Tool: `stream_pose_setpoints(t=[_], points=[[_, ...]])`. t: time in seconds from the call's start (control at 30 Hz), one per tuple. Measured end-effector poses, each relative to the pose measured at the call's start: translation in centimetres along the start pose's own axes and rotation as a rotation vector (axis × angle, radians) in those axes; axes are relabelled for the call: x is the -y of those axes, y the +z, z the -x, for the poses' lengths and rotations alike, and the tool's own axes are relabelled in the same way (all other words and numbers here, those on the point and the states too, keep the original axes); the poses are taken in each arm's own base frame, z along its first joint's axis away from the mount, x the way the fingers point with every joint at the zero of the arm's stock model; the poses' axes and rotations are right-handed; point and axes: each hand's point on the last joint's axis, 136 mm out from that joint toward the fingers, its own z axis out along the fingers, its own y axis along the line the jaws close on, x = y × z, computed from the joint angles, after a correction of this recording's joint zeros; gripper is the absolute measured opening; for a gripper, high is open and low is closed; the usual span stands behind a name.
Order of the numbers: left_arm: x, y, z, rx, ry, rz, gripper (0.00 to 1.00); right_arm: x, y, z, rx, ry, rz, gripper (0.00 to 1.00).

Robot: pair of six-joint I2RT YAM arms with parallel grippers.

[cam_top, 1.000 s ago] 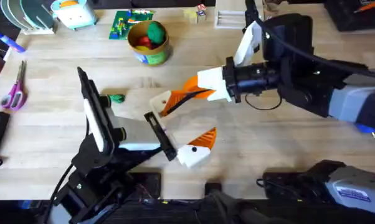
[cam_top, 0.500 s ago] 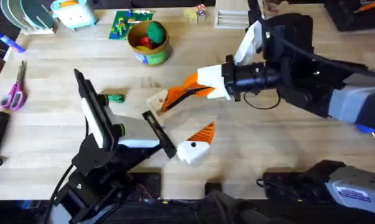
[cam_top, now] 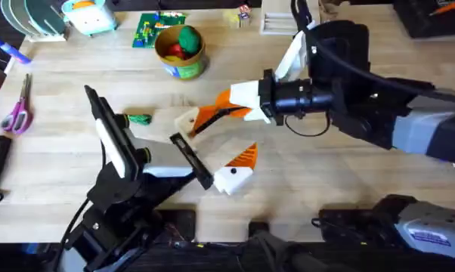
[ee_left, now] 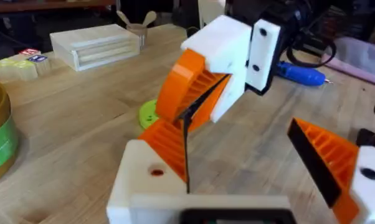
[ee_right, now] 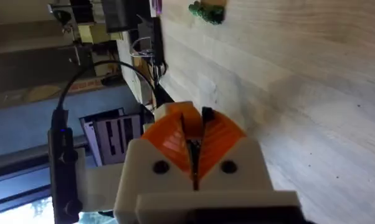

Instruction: Pick up the gripper from the table and insert it into the empty holder that is missing its gripper. Then pick up a screw, insert it into the mounting hole, and use the screwdriver to tighten it. Finally, clean up the table by picking up the vegetable and placing it into the bucket.

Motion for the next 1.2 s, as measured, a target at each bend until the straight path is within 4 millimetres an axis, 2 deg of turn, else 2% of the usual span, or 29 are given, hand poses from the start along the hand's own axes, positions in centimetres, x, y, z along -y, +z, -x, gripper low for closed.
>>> stream_pose_setpoints(t=[0.53,0.7,0.83,1.03,1.2], points=[[-0.2,0.0,0.0,0.000,0.032,0.005,0.993,-0.5,0.5,-0.3,0.001,-0.005,0.012,0.023],[-0.1,0.0,0.0,0.000,0.035,0.003,0.992,-0.6,0.6,-0.4,-0.002,-0.003,0.015,0.156],[-0.1,0.0,0.0,-0.001,0.041,0.000,0.993,-0.6,0.6,-0.4,-0.003,0.000,0.015,0.198],[1.9,-0.1,-0.1,-0.006,0.062,-0.110,0.993,-0.8,0.4,-0.5,-0.022,0.007,0.031,0.276],[2.5,-0.2,-0.1,-0.007,0.065,-0.141,0.992,-0.8,0.3,-0.5,-0.030,0.013,0.038,0.311]])
